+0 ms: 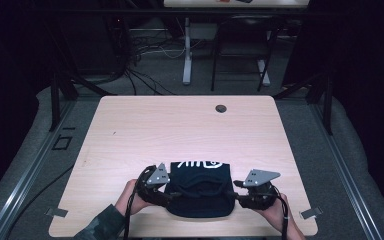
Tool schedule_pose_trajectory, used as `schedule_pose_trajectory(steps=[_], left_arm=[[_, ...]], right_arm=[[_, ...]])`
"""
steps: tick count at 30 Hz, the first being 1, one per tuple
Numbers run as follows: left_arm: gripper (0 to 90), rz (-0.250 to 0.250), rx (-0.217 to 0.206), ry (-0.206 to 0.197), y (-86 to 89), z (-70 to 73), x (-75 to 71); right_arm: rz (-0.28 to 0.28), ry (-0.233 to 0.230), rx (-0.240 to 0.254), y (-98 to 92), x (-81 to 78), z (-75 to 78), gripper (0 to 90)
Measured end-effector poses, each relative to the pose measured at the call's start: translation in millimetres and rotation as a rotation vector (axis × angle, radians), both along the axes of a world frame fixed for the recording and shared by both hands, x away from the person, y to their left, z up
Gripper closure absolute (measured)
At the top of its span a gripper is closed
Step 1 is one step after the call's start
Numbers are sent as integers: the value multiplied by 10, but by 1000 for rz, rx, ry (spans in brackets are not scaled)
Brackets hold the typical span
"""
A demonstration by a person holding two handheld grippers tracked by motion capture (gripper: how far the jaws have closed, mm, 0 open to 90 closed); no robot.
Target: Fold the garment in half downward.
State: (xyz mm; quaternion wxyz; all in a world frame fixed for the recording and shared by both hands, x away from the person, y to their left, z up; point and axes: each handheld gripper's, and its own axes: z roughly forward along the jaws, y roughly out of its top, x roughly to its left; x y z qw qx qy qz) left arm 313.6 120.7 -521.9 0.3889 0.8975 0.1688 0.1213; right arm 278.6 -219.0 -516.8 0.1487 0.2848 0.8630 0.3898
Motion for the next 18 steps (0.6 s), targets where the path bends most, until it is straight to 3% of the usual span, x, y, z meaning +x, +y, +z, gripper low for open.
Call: schedule_pose_trajectory(steps=[4,7,10,12,18], left_arm=[[293,58,-38,-51,-57,142,139],[291,119,-53,-26,-134,115,267],[285,134,-14,-4,-224,-22,325],[278,120,13,15,-261,-124,318],[243,100,55,34,-281,-325,247]], right_arm=[[-17,-2,40,83,209,123,554],[-16,3,64,196,373,143,547],[-9,35,58,317,496,61,536],[-16,60,17,382,537,-32,486],[-2,128,-52,442,512,-241,398]])
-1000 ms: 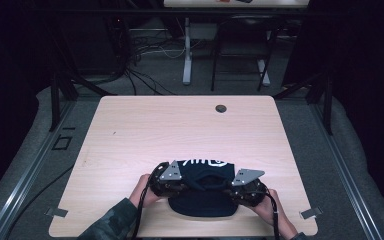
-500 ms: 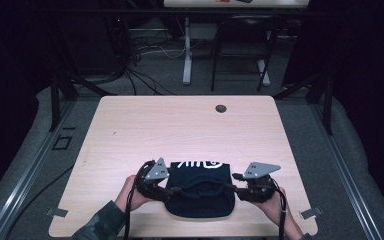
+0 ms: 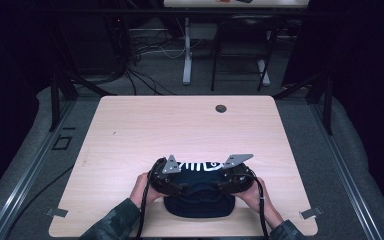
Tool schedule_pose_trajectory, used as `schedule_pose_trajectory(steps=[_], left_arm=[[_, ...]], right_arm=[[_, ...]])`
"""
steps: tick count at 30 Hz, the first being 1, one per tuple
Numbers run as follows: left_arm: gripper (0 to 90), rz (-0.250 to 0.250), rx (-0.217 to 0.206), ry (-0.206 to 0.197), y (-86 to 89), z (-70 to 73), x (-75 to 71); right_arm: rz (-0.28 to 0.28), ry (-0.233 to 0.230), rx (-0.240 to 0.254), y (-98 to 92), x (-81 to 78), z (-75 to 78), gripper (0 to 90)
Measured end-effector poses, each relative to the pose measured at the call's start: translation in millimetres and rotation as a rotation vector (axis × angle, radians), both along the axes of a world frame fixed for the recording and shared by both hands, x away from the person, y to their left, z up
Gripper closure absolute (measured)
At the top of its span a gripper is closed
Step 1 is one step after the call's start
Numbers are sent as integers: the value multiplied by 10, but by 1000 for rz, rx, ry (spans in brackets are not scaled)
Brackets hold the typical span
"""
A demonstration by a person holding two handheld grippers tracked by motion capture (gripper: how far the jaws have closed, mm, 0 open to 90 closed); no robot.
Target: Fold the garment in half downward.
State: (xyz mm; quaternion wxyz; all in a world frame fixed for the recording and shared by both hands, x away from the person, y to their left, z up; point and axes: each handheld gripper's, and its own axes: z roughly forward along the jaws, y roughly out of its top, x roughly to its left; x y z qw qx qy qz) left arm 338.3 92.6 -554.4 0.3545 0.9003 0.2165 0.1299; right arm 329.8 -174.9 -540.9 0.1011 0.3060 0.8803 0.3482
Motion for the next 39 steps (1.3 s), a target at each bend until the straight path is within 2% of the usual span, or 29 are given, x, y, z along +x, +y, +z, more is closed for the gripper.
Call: schedule_pose_trajectory(steps=[5,9,14,18,22,25,31,39], left_arm=[[208,5,14,-1,21,-83,-26],[176,23,25,-12,15,-123,-46],[159,34,27,-5,22,-167,-44],[155,45,25,3,30,-185,-44],[148,50,6,9,45,-204,-35],[132,56,8,12,43,-198,-28],[58,74,-21,15,75,-128,-7],[22,97,-49,-30,165,89,-19]], right_arm=[[1,22,-23,6,-10,-103,345],[9,21,-43,23,-25,-153,307],[20,7,-75,28,-45,-200,272],[9,-11,-82,30,-70,-233,250],[-7,5,-73,10,-59,-258,201],[-16,16,-59,-2,-38,-272,169],[-34,7,-43,-18,-32,-239,125],[-61,-43,-10,-109,-73,-30,57]])
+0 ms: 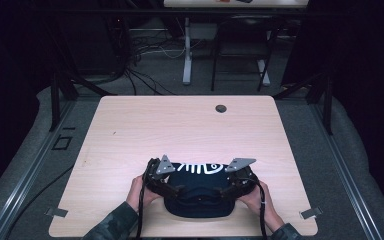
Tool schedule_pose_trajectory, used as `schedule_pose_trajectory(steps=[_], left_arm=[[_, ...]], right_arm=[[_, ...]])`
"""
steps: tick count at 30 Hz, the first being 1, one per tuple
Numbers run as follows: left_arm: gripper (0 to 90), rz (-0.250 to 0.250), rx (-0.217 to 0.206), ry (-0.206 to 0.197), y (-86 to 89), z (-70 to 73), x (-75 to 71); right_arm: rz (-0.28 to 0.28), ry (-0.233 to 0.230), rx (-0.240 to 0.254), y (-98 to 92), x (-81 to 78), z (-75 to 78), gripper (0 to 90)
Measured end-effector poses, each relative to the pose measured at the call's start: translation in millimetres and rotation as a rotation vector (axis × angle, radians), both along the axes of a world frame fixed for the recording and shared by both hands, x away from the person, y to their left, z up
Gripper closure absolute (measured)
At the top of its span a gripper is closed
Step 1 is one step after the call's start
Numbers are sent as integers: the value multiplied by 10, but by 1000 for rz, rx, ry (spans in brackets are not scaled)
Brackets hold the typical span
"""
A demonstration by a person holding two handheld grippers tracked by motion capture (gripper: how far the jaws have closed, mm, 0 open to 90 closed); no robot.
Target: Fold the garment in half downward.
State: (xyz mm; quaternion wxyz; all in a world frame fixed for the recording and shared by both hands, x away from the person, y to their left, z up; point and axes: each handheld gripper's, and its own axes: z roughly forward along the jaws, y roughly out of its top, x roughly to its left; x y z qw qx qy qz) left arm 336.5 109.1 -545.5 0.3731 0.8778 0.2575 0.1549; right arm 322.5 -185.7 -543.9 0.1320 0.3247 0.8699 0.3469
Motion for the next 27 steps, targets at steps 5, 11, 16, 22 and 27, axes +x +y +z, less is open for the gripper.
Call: schedule_pose_trajectory(steps=[5,11,16,22,27], left_arm=[[12,26,-4,-29,125,136,-11],[7,72,-6,-55,306,225,-27],[2,120,-11,-64,483,255,-28],[2,175,-32,-51,678,228,-40],[2,207,-32,-23,797,140,-38]], right_arm=[[-22,-27,26,-134,-35,159,34],[-80,-67,55,-356,-91,320,34],[-129,-90,64,-560,-159,383,35],[-191,-87,61,-809,-227,380,37],[-247,-73,51,-994,-242,308,38]])
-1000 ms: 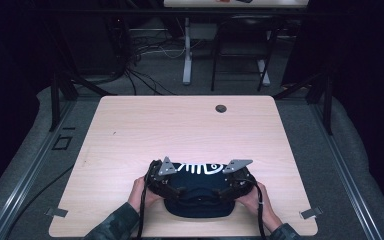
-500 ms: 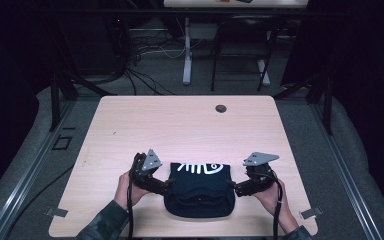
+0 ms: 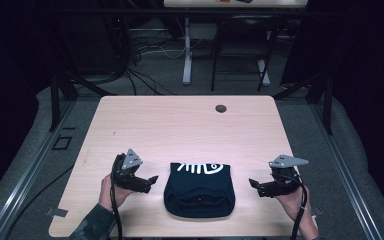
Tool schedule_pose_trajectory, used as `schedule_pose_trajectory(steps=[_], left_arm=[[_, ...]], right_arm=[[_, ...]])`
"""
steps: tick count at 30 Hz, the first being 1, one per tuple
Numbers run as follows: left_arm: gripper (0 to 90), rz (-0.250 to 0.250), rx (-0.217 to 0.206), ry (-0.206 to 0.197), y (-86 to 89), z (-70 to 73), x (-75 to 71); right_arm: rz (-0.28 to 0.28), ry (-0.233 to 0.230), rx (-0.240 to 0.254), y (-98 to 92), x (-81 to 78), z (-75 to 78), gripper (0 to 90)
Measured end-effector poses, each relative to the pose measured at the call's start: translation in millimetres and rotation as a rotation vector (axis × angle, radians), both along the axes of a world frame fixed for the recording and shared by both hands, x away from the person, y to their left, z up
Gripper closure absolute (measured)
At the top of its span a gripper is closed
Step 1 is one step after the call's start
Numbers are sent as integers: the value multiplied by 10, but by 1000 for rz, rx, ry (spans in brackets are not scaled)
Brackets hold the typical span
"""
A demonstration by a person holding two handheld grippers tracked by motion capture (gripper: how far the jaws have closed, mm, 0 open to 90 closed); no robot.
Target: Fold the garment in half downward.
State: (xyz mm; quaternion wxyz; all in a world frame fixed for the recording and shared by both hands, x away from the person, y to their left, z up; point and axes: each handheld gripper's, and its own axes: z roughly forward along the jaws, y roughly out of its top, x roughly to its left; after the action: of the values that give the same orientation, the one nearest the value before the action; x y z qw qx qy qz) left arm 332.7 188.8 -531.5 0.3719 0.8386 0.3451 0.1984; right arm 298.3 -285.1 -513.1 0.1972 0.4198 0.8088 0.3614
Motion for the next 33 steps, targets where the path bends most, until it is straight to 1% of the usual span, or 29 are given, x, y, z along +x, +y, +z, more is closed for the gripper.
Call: schedule_pose_trajectory(steps=[4,6,10,13,16,18,19,20,22,25,26,27,29,31,33], left_arm=[[1,24,6,18,95,-82,9],[1,36,14,31,143,-132,13],[1,64,11,55,231,-249,24],[1,77,15,77,282,-325,40],[0,95,18,89,330,-385,64],[0,104,3,109,367,-421,81],[0,105,1,114,382,-436,91],[0,110,-3,121,394,-450,100],[0,117,-3,129,419,-478,121],[1,129,-3,155,452,-531,150],[0,131,-1,161,458,-549,160],[0,134,6,157,468,-555,163],[1,143,0,148,480,-565,169],[0,146,12,140,487,-571,170],[0,155,7,129,484,-581,174]], right_arm=[[-41,20,2,-124,-8,-82,40],[-55,43,-12,-189,-7,-127,40],[-90,69,-4,-297,6,-249,41],[-116,92,-16,-374,21,-340,44],[-136,123,-15,-439,40,-435,45],[-147,138,-22,-474,52,-497,45],[-150,147,-22,-489,58,-526,45],[-157,150,-28,-501,61,-552,46],[-165,157,-55,-510,64,-597,45],[-173,167,-73,-520,71,-654,34],[-176,162,-69,-527,71,-660,37],[-182,158,-65,-529,69,-662,37],[-184,151,-63,-539,71,-670,27],[-187,138,-52,-544,67,-687,16],[-188,128,-45,-548,67,-701,1]])
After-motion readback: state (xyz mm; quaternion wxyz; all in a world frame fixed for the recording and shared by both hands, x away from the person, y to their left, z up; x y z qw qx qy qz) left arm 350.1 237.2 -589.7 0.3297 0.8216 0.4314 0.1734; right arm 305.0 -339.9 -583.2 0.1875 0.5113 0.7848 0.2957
